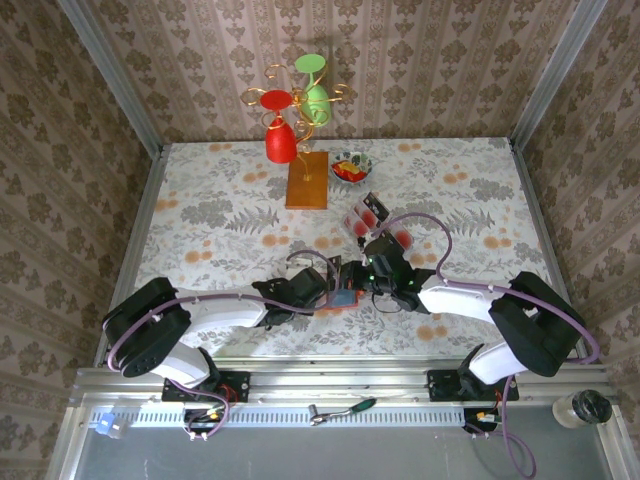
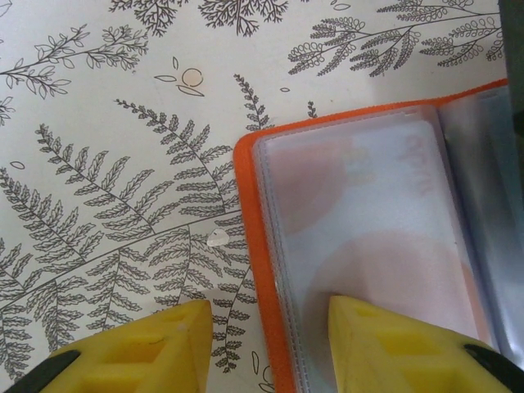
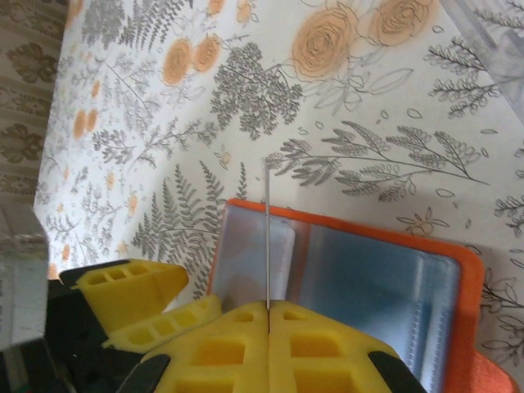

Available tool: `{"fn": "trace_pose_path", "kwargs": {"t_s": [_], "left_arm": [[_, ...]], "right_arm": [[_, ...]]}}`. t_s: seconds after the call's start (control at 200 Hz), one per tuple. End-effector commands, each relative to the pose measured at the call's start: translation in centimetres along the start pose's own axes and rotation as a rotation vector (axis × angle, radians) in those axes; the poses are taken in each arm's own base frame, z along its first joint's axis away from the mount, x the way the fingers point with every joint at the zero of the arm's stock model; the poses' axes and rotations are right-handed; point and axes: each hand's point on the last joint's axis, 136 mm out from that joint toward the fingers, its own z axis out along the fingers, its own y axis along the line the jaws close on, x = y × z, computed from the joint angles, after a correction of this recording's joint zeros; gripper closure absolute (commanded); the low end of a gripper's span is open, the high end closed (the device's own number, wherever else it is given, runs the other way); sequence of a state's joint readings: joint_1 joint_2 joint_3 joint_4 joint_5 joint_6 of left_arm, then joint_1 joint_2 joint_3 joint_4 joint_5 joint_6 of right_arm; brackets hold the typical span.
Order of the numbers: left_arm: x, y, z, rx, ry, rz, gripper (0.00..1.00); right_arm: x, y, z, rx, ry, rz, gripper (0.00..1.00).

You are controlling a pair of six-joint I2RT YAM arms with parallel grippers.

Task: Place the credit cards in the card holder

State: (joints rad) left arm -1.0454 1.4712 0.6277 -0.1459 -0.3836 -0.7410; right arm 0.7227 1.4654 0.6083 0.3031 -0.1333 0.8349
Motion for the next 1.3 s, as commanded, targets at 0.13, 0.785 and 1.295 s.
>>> {"fn": "trace_pose_path", "kwargs": {"t_s": [0.13, 0.785, 1.295], "left_arm": [[0.9, 0.8, 0.2, -0.036, 0.015, 0.012, 0.57], [1.0, 0.9, 0.2, -0.043, 0.019, 0.011, 0.57], [0.9, 0.8, 0.1, -0.037, 0.013, 0.011, 0.57]], "right_arm": [[-0.9, -0.2, 0.7, -0.002, -0.052, 0.025, 1.00], [0.0, -1.9, 1.7, 0.027, -0.047, 0.046, 1.00], [1.0, -2.5, 2.3, 0.026, -0.018, 0.051, 1.00]]}}
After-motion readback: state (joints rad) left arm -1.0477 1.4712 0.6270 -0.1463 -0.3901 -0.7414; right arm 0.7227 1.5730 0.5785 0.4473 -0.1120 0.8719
